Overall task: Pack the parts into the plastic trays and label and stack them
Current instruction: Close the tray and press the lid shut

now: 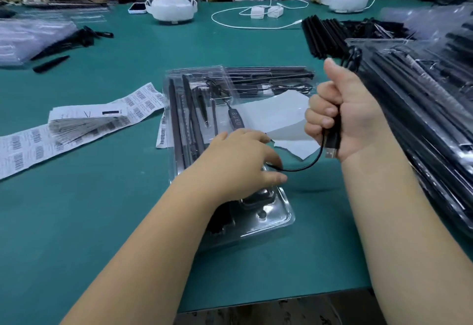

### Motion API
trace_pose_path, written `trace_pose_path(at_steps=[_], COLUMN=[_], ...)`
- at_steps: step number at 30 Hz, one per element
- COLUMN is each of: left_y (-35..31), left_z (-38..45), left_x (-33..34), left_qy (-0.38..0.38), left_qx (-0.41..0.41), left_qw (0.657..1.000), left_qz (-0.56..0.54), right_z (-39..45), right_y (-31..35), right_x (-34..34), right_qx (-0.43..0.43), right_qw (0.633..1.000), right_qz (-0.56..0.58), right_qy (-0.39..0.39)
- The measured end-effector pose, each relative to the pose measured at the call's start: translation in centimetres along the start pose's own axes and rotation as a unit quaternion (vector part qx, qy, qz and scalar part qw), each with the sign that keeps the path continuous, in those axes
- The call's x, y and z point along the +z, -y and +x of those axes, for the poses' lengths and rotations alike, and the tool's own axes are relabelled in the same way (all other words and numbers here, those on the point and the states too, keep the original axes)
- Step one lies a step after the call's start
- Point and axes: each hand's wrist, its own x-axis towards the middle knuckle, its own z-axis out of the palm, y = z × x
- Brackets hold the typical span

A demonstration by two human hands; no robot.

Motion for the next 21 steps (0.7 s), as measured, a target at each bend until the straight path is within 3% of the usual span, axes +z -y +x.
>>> trace_pose_path(at_steps=[4,7,10,13,15,16,18,21], left_y=[-1.5,-2.8,-2.7,-1.9,-1.4,-1.2,-0.6,0.4], left_z=[0.4,0.4,0.4,0.5,0.6,0.6,0.8,1.2], left_x=[0.5,1.4,0.8,0.2,0.0,-0.1,0.0,0.0], left_qy=[-0.068,-0.076,-0.119,-0.148,-0.14,-0.133,-0.135,-0.14], left_qx=[0.097,0.08,0.043,0.001,-0.011,-0.012,-0.014,-0.014], left_qw=[0.989,0.973,0.928,0.874,0.846,0.834,0.804,0.764], left_qz=[-0.094,-0.203,-0.35,-0.464,-0.515,-0.536,-0.579,-0.629], right_z=[-0.1,-0.4,-0.3,0.0,0.2,0.4,0.5,0.5], right_y=[-0.6,-0.7,0.1,0.6,0.3,0.0,-0.5,-1.0], right_x=[0.9,0.9,-0.1,-1.1,-1.1,-1.2,-1.0,-0.8], right_qx=[-0.034,-0.052,-0.038,0.024,0.049,0.029,-0.015,-0.002], right_qw=[0.999,0.989,0.984,0.992,0.994,0.983,0.924,0.885], right_qz=[0.025,0.112,0.13,0.03,-0.081,-0.181,-0.381,-0.464], right_qy=[0.024,0.077,0.118,0.118,0.053,0.01,-0.038,0.035])
